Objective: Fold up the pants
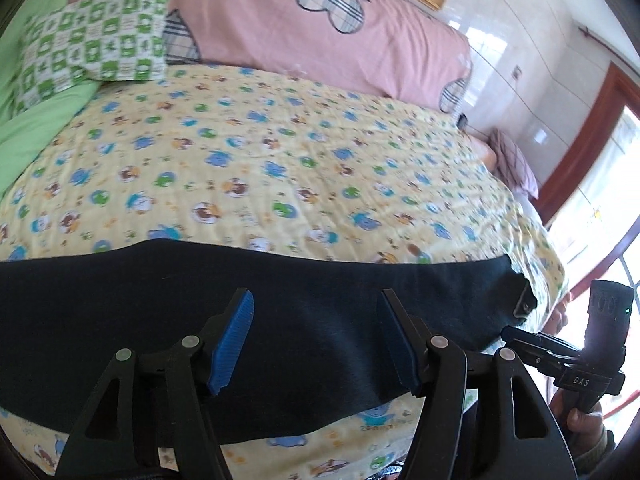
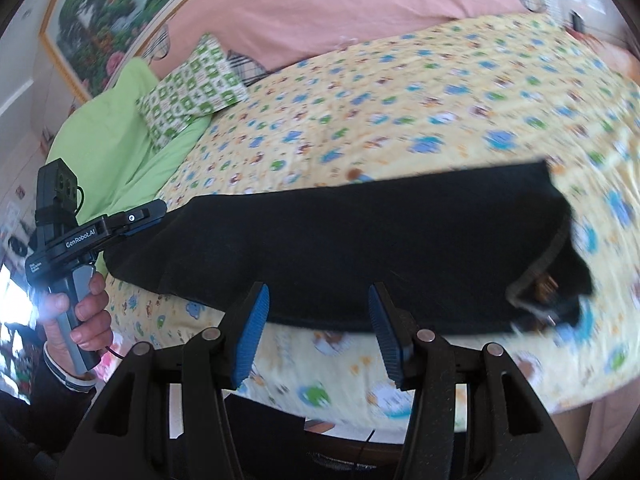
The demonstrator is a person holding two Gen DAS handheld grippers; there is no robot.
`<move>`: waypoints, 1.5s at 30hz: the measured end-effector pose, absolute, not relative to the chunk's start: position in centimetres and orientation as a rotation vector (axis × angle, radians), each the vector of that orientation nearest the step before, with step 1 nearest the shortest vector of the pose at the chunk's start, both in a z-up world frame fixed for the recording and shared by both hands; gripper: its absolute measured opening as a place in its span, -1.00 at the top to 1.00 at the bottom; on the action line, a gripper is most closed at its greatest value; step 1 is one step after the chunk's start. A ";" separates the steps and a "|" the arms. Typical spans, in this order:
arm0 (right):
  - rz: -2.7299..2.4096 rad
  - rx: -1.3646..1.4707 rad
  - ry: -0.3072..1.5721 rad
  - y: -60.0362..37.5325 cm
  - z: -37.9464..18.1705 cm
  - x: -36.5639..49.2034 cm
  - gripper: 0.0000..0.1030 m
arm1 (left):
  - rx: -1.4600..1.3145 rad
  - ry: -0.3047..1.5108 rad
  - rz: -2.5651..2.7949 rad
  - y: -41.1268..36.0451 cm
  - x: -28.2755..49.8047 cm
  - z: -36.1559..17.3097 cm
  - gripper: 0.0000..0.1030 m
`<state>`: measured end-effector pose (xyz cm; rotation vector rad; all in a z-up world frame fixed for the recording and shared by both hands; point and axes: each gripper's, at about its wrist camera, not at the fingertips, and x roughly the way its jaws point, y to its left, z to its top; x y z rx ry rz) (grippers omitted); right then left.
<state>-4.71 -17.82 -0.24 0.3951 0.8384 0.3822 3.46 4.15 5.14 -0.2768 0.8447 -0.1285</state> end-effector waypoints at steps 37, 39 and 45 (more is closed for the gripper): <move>0.159 0.928 0.652 -29.8 -6.2 -6.7 0.72 | 0.260 1.233 -0.871 -20.3 19.5 0.9 -0.04; 0.154 0.922 0.635 -30.2 -6.1 -6.8 0.73 | 0.295 1.280 -0.896 -21.7 20.1 0.0 0.23; 0.171 0.955 0.603 -31.6 -6.6 -6.1 0.74 | 0.278 1.328 -0.949 -23.5 22.1 -0.5 0.78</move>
